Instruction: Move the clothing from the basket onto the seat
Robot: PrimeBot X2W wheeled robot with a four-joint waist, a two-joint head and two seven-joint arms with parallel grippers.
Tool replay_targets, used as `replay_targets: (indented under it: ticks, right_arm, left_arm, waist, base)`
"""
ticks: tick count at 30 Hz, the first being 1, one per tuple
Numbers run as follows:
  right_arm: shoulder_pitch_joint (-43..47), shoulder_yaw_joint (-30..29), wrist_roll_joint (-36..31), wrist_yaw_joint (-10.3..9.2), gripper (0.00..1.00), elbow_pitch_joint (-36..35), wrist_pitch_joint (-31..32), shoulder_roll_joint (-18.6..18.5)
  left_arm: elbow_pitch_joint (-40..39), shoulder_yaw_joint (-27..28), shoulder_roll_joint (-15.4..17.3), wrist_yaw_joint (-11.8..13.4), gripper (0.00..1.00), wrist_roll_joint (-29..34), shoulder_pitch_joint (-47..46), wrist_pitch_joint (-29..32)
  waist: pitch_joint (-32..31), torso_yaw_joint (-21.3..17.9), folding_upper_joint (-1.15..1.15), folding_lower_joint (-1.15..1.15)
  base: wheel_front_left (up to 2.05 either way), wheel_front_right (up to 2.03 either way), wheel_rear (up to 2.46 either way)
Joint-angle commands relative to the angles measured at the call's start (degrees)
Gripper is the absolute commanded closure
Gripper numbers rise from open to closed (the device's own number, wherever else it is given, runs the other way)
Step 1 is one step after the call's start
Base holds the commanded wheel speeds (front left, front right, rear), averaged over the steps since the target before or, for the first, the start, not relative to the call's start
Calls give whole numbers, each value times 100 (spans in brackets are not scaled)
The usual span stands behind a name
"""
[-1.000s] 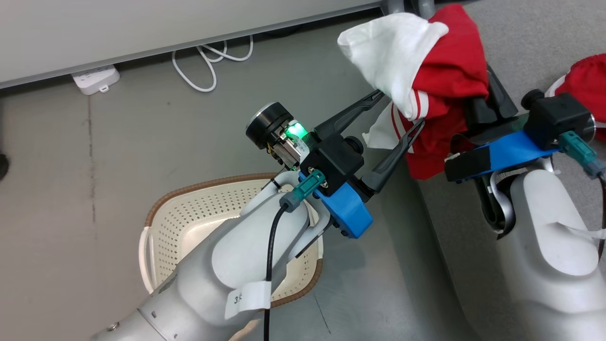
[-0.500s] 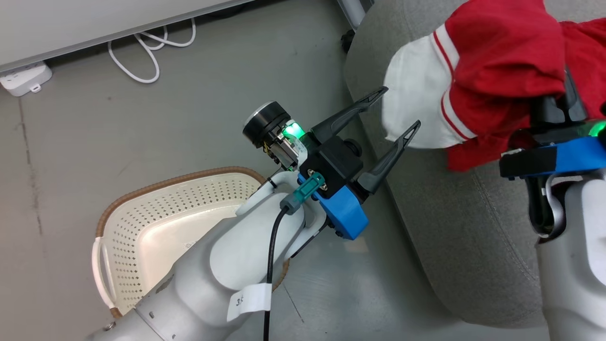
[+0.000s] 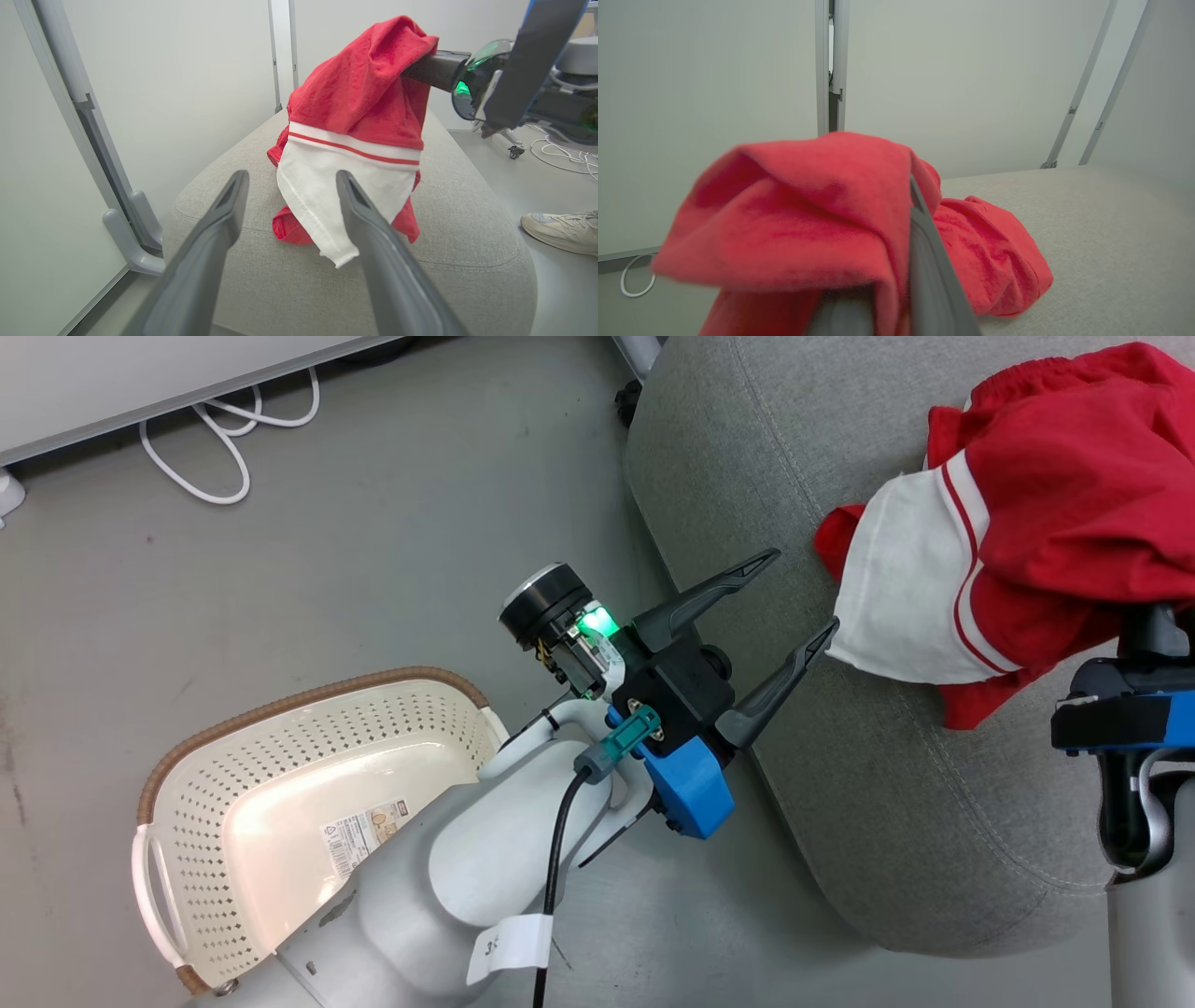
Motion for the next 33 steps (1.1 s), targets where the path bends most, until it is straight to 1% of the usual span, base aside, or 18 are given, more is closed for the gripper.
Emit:
replay_targets:
  ticks: [1, 11, 16, 22, 26, 29, 33]
  right_arm:
    - [106, -39, -29, 1, 100, -50, -21, 13]
    - [173, 3, -52, 1, 100, -53, -20, 75]
    - [-67, 85, -84, 1, 100, -184, -21, -64]
    - [-695, 192, -81, 1, 100, -399, -21, -368]
    - [-1341, 78, -34, 1, 100, -454, -21, -653]
    - [-1860, -158, -25, 1, 100, -377, -20, -962]
    - [-2469, -702, 63, 1, 100, -259, -20, -1344]
  left_arm:
    - [10, -5, 13, -24, 0, 33, 45, -27]
    - [-48, -23, -1, -44, 0, 2, 104, -27]
    - [-111, 28, -4, -49, 0, 21, 123, -27]
    - [-143, 71, 46, -51, 0, 104, 7, -27]
    - [-129, 79, 97, -52, 0, 153, -134, -26]
    - [-106, 67, 120, -53, 0, 204, -279, -25]
    - [-106, 70, 159, -51, 0, 267, -492, 3]
  waist:
    - [-2, -12, 0, 0]
    - [-84, -45, 0, 0]
    - [-58, -26, 0, 0]
    - [207, -10, 0, 0]
    - [510, 4, 0, 0]
    - [774, 33, 0, 0]
    - [1160, 83, 0, 0]
  base:
    - [0, 0, 0]
    - [0, 0, 0]
    - [0, 0, 0]
    - [0, 0, 0]
    - [0, 0, 0]
    - [0, 0, 0]
    - [0, 0, 0]
